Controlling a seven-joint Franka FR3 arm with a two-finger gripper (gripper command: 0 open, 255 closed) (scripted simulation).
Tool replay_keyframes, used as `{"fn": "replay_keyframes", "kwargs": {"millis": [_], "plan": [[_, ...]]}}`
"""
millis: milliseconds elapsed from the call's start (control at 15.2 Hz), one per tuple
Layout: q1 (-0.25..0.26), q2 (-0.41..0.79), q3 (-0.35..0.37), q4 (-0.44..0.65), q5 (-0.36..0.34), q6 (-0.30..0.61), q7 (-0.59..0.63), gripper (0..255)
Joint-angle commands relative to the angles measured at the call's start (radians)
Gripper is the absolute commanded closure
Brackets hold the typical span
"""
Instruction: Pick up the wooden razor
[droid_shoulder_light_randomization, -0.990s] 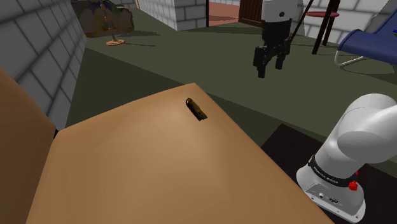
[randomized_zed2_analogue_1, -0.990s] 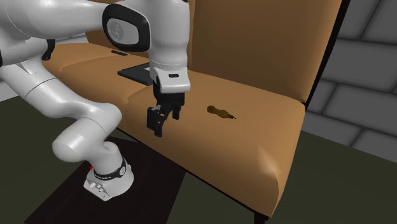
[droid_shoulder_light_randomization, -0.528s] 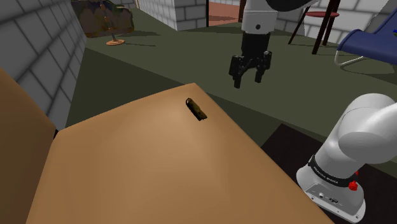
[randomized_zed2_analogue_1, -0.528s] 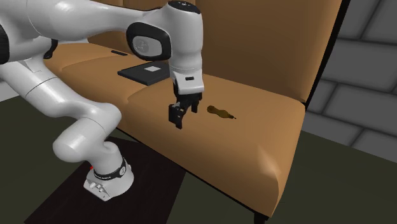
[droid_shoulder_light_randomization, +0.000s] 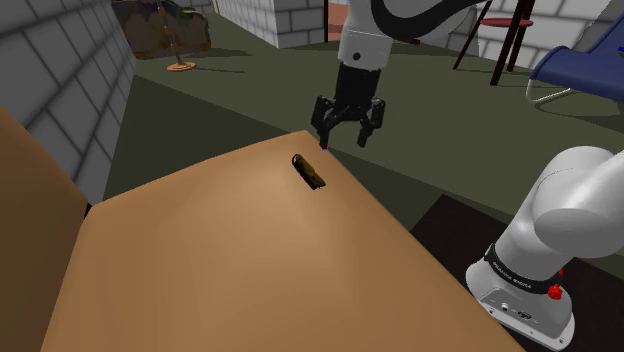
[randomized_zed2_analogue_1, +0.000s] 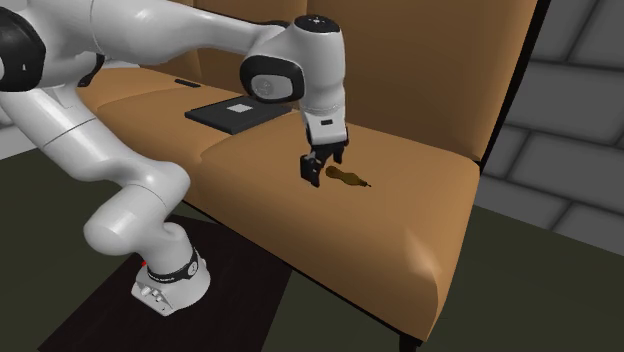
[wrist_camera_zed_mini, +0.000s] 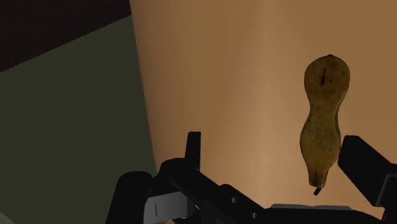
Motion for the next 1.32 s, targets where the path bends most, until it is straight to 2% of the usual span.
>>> {"fn": "replay_keyframes", "kwargs": {"millis": [0, 264, 858, 924, 1254], "plan": [[0.003, 0.050, 0.025, 0.025, 0.031, 0.063, 0.041, 0], [0.008, 0.139, 0.068, 0.077, 0.072, 0.168, 0.114, 0], [0.015, 0.168, 0.081, 0.000, 0.092, 0.271, 0.086, 0], [0.015, 0.166, 0.081, -0.001, 0.092, 0.271, 0.086, 255], [0.016, 0.166, 0.081, -0.001, 0.093, 0.271, 0.086, 255]]}}
